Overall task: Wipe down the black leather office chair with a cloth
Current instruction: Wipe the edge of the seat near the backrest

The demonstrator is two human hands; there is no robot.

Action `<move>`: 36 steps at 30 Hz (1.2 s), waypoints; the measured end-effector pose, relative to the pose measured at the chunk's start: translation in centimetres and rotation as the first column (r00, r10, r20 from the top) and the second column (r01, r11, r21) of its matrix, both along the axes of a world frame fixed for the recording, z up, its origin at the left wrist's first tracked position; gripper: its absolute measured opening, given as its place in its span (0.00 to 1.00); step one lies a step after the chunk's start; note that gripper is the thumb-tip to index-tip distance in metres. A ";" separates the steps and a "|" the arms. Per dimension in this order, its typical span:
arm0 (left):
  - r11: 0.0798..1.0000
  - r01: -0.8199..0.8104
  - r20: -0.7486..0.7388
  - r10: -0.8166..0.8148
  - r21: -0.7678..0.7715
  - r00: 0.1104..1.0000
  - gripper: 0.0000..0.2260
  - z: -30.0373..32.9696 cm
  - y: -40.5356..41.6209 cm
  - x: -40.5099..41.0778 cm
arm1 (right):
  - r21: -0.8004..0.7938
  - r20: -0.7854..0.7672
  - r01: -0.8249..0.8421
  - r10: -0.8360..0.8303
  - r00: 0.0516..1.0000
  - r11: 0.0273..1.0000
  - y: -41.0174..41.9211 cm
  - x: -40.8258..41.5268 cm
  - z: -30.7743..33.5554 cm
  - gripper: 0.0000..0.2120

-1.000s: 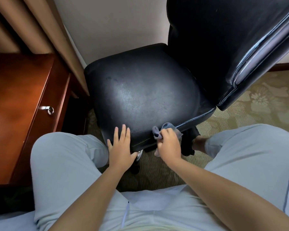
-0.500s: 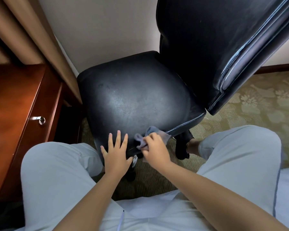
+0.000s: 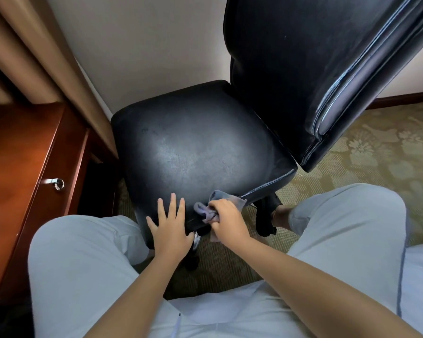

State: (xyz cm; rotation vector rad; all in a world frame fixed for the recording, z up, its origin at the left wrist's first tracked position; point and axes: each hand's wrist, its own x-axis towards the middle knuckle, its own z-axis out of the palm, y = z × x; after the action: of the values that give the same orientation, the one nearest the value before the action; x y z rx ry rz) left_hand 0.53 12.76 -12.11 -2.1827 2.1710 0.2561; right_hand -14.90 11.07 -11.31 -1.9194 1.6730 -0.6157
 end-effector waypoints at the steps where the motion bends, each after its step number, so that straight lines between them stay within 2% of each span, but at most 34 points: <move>1: 0.999 0.044 0.015 -0.043 -0.022 0.999 0.41 0.0 -0.1 0.0 | -0.013 -0.036 -0.071 0.070 0.997 0.997 0.2 0.1 -0.1 0.18; 4: 0.988 0.135 0.077 -0.130 -0.072 0.989 0.41 -0.6 -0.5 0.6 | -0.069 -0.085 -0.076 0.070 0.994 0.995 0.1 -0.8 -0.1 0.16; 9: 0.981 0.184 0.110 -0.177 -0.059 0.978 0.39 0.1 -0.8 0.8 | -0.078 -0.165 0.203 -0.214 0.963 0.976 -0.5 -3.5 0.4 0.18; 12: 0.985 0.166 0.108 -0.162 -0.037 0.981 0.39 0.5 -0.6 0.5 | -0.052 -0.194 0.249 -0.255 0.947 0.967 -0.4 -3.8 0.3 0.20; 14: 0.986 0.165 0.098 -0.164 -0.001 0.982 0.37 0.5 -0.7 0.3 | -0.048 -0.189 0.166 -0.172 0.967 0.985 0.2 -2.6 0.2 0.20; 18: 0.990 0.140 0.067 -0.139 0.000 0.988 0.36 0.8 -0.8 0.9 | -0.084 -0.182 -0.166 0.148 0.972 0.983 1.8 1.1 -0.2 0.14; 20: 0.988 0.153 0.064 -0.154 0.020 0.986 0.36 0.9 -1.2 1.6 | -0.127 -0.206 -0.186 0.158 0.966 0.974 1.4 0.9 0.1 0.11; 21: 0.988 0.154 0.067 -0.155 0.017 0.986 0.36 0.8 -1.3 1.9 | -0.123 -0.227 -0.130 0.100 0.969 0.984 0.9 0.1 0.4 0.11; 24: 0.991 0.133 0.082 -0.134 0.019 0.988 0.36 1.0 -1.3 2.0 | -0.047 -0.224 0.202 -0.207 0.952 0.978 -0.5 -3.6 0.7 0.12; 26: 0.995 0.088 0.076 -0.091 0.040 0.993 0.35 1.5 -1.3 1.2 | -0.059 -0.204 0.269 -0.276 0.939 0.961 -0.7 -4.1 0.5 0.13; 28: 0.997 0.043 0.048 -0.046 0.063 0.998 0.34 2.2 -1.5 -0.1 | -0.071 -0.191 0.198 -0.208 0.959 0.978 -0.6 -2.5 0.6 0.12; 30: 0.996 0.058 0.032 -0.061 0.073 0.998 0.34 2.5 -1.8 -1.1 | -0.065 -0.178 0.011 -0.023 0.984 0.998 -0.2 -0.7 0.5 0.10; 32: 0.994 0.080 0.039 -0.083 0.072 0.996 0.33 2.4 -2.1 -1.1 | -0.094 -0.189 -0.085 0.066 0.980 0.992 -0.1 -0.6 0.3 0.10; 33: 0.994 0.085 0.048 -0.089 0.069 0.995 0.33 2.3 -2.2 -0.8 | -0.101 -0.200 -0.056 0.035 0.979 0.993 -0.4 -1.4 0.3 0.09; 34: 0.994 0.090 0.060 -0.094 0.067 0.994 0.33 2.2 -2.3 -0.5 | -0.119 -0.218 0.037 -0.063 0.974 0.992 -0.8 -2.5 0.4 0.09; 36: 0.993 0.098 0.082 -0.104 0.071 0.991 0.32 2.1 -2.5 -0.1 | -0.054 -0.222 0.332 -0.335 0.915 0.942 -1.7 -5.2 0.5 0.11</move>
State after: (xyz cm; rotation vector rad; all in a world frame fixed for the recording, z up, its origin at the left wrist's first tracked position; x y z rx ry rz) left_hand 0.40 10.30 -10.03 -2.0032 2.1851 0.2224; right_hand -20.11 9.41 -10.84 -1.7814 2.1769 -0.5487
